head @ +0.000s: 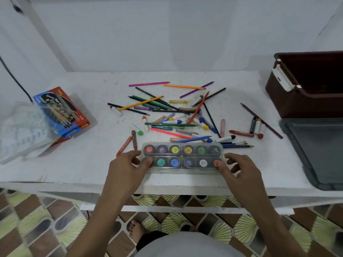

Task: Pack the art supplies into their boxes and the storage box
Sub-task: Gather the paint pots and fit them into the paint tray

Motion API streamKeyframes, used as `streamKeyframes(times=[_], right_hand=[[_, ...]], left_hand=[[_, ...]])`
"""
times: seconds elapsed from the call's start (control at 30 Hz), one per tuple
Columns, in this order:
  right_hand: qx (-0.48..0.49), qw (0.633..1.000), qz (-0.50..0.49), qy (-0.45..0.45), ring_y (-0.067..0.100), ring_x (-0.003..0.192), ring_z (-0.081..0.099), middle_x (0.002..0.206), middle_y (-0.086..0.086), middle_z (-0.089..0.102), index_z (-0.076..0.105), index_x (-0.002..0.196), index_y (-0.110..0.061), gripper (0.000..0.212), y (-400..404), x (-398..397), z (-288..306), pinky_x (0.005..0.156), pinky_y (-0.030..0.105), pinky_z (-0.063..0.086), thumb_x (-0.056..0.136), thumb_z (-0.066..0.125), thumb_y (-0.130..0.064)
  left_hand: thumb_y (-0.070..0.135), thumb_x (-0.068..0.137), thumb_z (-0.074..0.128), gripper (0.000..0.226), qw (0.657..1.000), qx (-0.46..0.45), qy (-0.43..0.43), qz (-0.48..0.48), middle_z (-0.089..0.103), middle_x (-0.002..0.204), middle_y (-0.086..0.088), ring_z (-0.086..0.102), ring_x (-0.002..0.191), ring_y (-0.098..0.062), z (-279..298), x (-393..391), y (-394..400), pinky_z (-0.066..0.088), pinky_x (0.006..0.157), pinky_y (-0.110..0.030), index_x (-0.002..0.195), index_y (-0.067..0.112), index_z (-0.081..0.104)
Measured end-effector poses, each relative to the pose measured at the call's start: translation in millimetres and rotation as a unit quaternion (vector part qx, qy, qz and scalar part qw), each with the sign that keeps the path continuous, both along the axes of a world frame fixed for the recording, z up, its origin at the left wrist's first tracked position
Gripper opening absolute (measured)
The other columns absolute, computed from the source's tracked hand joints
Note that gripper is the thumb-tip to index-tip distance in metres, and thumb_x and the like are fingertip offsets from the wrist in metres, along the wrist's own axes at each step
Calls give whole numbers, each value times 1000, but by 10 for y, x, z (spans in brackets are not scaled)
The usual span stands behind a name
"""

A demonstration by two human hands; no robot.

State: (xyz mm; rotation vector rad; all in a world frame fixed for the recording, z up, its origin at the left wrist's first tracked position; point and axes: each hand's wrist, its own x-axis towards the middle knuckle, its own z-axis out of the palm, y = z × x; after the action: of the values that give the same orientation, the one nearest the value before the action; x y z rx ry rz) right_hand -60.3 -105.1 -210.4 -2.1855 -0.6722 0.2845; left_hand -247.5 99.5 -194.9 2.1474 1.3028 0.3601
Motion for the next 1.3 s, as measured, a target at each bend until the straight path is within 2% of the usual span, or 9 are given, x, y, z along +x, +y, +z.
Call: streamKeyframes(times=[0.2, 0.3, 0.4, 0.57, 0.9, 0.97, 1.1, 1.2, 1.3], right_hand=[[17, 999, -27, 37, 8, 82, 55, 101, 0, 56, 62, 100, -27, 14, 30, 82, 15, 70, 26, 49, 88, 61, -34], [17, 993, -50, 109, 8, 88, 57, 109, 0, 55, 56, 115, -27, 33, 48, 120, 14, 72, 30, 51, 85, 63, -41], [-1, 989, -50, 138, 15, 88, 61, 100, -1, 63, 60, 119, -18, 43, 29, 147, 47, 79, 39, 55, 85, 63, -44], [23, 999, -26, -3, 0, 77, 58, 79, -10, 63, 72, 97, -15, 19, 30, 47, 66, 66, 9, 41, 88, 64, -29], [1, 990, 18, -139, -2, 66, 50, 80, -2, 55, 71, 94, -1, 16, 80, -66, 0, 67, -4, 38, 88, 63, -14], [6, 993, 10, -113, -1, 69, 52, 83, -2, 56, 71, 97, -4, 18, 85, -57, 11, 66, -3, 39, 88, 62, -17], [25, 999, -32, 20, 3, 88, 59, 98, -6, 61, 61, 106, -21, 23, 110, -76, 31, 65, 8, 46, 87, 62, -34], [30, 995, -68, 71, -1, 88, 59, 95, -13, 63, 58, 105, -26, 24, 168, -151, 72, 73, 18, 48, 84, 65, -37], [60, 989, -95, 94, -1, 83, 63, 91, -14, 68, 64, 103, -29, 25, 209, -259, 145, 75, 24, 51, 80, 69, -39]], left_hand=[[51, 86, 60, 41, 1000, -7, -6, 24, 64, 97, 0, 54, 80, -9, -42, 3, 98, 37, 65, -24, 116, 24, 68], [57, 84, 58, 56, 996, -58, -16, 70, 64, 106, -4, 54, 87, -14, -89, -9, 56, 40, 72, -29, 125, 20, 59], [55, 85, 59, 40, 993, -77, -39, 78, 69, 86, 5, 61, 81, -14, -94, -17, 9, 46, 71, -29, 95, 19, 70], [45, 93, 50, 39, 998, 54, -13, 22, 62, 67, 11, 55, 62, -2, -67, 33, -108, 35, 54, -15, 71, 17, 66], [23, 96, 54, 32, 981, 191, -13, -46, 55, 67, -4, 50, 54, -15, -186, 4, -163, 36, 49, -25, 76, 5, 70], [26, 95, 56, 28, 986, 156, -33, -46, 61, 72, -3, 55, 58, -12, -151, -21, -133, 40, 52, -23, 84, 6, 73], [51, 87, 56, 41, 995, -61, -72, 12, 68, 100, 8, 63, 79, -3, -109, -17, 31, 46, 66, -17, 114, 23, 67], [48, 85, 61, 10, 991, -91, -81, -64, 68, 87, 20, 64, 79, 2, -5, -19, 61, 45, 63, -8, 94, 46, 65], [43, 77, 74, 15, 979, -114, -108, -132, 67, 85, 18, 63, 76, 4, 76, -53, 79, 49, 63, -13, 85, 49, 63]])
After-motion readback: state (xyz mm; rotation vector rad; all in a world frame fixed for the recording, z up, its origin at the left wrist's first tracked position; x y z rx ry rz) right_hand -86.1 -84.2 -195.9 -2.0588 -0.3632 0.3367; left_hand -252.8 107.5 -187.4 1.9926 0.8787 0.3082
